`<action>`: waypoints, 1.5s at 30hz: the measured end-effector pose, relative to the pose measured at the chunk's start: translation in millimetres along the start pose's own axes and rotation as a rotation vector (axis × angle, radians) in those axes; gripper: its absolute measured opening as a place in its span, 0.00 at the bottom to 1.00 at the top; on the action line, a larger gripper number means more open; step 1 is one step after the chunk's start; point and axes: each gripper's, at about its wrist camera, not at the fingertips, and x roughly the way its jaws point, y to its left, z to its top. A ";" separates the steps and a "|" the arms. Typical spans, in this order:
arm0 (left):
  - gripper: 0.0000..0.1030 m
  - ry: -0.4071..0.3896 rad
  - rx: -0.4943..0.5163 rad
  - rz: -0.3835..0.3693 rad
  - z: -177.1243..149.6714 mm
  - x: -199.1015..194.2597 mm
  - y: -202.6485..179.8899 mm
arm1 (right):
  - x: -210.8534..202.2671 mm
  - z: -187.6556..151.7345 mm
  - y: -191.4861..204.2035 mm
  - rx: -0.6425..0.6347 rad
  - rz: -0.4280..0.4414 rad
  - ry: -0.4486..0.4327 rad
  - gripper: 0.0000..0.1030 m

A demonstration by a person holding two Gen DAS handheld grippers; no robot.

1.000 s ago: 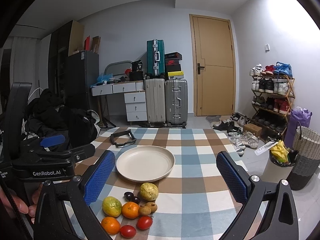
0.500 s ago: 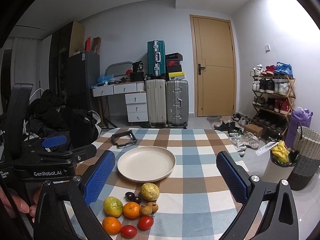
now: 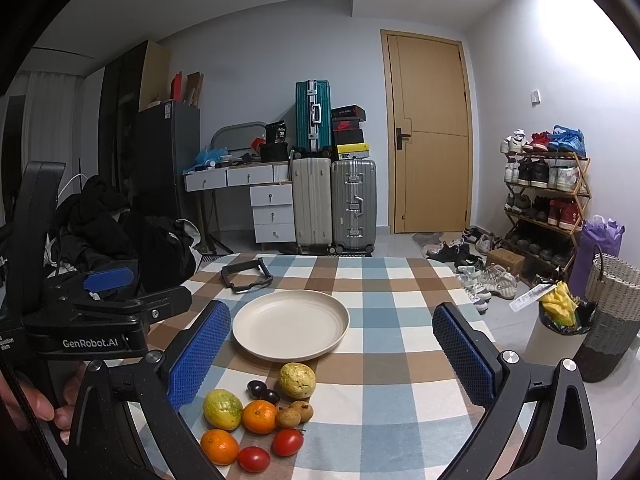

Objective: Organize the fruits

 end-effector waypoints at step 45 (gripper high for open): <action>0.99 0.266 -0.089 -0.224 -72.7 93.3 32.2 | 39.8 -35.3 -10.1 0.032 0.032 0.074 1.00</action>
